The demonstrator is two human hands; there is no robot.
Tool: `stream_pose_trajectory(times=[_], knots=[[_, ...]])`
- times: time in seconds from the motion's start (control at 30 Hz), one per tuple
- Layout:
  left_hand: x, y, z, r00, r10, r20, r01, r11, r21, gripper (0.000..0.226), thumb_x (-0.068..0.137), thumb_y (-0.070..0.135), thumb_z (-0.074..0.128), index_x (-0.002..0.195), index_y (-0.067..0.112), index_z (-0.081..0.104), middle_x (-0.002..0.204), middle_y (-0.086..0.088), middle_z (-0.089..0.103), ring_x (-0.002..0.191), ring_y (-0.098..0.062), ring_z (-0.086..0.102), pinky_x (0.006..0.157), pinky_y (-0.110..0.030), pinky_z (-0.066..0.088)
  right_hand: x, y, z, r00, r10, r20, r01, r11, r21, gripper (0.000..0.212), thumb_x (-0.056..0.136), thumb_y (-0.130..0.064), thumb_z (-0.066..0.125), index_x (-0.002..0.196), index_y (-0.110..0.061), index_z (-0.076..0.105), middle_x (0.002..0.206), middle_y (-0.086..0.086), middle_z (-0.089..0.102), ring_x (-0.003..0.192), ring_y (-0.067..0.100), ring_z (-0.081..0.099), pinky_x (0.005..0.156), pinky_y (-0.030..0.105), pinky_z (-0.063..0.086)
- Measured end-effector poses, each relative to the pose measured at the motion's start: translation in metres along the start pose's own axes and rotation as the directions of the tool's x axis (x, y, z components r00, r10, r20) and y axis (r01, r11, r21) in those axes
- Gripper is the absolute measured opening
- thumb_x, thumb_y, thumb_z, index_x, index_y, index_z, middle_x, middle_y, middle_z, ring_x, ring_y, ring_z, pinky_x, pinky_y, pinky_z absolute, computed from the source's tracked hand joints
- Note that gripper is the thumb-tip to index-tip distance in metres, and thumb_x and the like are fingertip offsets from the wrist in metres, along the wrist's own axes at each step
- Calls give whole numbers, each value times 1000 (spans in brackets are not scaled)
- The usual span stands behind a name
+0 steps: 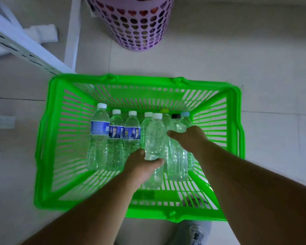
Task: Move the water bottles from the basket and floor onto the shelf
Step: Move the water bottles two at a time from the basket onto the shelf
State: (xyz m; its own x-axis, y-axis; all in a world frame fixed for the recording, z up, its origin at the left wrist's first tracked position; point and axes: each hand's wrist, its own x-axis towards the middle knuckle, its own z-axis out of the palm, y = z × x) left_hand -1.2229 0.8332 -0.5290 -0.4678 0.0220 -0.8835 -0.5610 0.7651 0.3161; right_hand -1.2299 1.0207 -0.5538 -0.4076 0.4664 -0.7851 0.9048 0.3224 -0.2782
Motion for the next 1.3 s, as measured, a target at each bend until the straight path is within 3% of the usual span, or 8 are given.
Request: stream_pose_trajectory(times=[0.13, 0.33, 0.47, 0.57, 0.7, 0.9, 1.03, 1.3], knots=[[13, -10, -2, 1000, -10, -22, 9, 1000, -22, 101, 73, 58, 77, 151, 15, 29, 157, -10, 34, 137, -32, 42, 108, -38, 35, 4, 2, 14, 999, -48, 0, 48, 998, 49, 85, 50, -72, 80, 109, -11, 65, 87, 3, 70, 75, 19, 67, 57, 23, 46], [-5, -12, -18, 997, 26, -78, -32, 997, -77, 93, 70, 56, 80, 145, 16, 42, 148, -6, 48, 125, -24, 55, 94, -26, 39, -23, -7, 17, 973, -212, -88, 216, 976, 37, 75, 65, -64, 78, 117, -16, 55, 98, -1, 65, 77, 16, 62, 51, 19, 36], [-53, 1, -46, 986, 112, -126, -130, 981, -141, 49, 69, 49, 82, 109, 22, 70, 108, 10, 73, 88, -5, 68, 66, -17, 45, -74, -30, -16, 951, -270, -149, 286, 952, 105, 54, 65, -66, 75, 95, -25, 58, 78, -14, 61, 65, 0, 55, 48, 18, 33], [-110, 15, -75, 975, 148, -165, -182, 960, -212, 33, 70, 43, 84, 94, 23, 73, 84, 14, 76, 77, -1, 70, 64, -19, 48, -129, -56, -57, 933, -329, -148, 350, 924, 153, 52, 66, -64, 78, 92, -22, 62, 81, -11, 67, 71, 5, 64, 55, 21, 44], [-210, 43, -123, 955, 234, -182, -275, 927, -253, 27, 74, 32, 83, 96, 18, 74, 88, 9, 77, 83, -6, 72, 79, -27, 54, -224, -101, -123, 894, -420, -157, 446, 868, 218, 48, 69, -58, 79, 96, -19, 68, 88, -4, 73, 82, 16, 69, 75, 34, 55], [-372, 83, -203, 899, 378, -222, -431, 855, -288, 21, 76, 21, 83, 94, 17, 72, 82, 14, 76, 76, 3, 69, 66, -7, 47, -389, -158, -221, 831, -514, -212, 556, 775, 301, 37, 73, -50, 81, 90, -20, 68, 83, -5, 72, 78, 11, 67, 73, 31, 52], [-478, 100, -254, 868, 445, -218, -494, 811, -313, 26, 78, 22, 81, 101, 23, 72, 93, 10, 77, 88, -6, 72, 77, -18, 53, -500, -179, -271, 776, -571, -269, 631, 700, 334, 26, 75, -46, 82, 92, -30, 69, 82, -17, 73, 75, -3, 67, 68, 19, 49], [-656, 98, -320, 762, 601, -241, -648, 711, -275, 27, 77, 23, 81, 102, 28, 71, 95, 16, 76, 89, 0, 71, 72, -15, 51, -697, -202, -342, 665, -633, -396, 746, 583, 322, 36, 73, -50, 82, 97, -28, 69, 88, -13, 75, 79, 1, 70, 72, 30, 58]])
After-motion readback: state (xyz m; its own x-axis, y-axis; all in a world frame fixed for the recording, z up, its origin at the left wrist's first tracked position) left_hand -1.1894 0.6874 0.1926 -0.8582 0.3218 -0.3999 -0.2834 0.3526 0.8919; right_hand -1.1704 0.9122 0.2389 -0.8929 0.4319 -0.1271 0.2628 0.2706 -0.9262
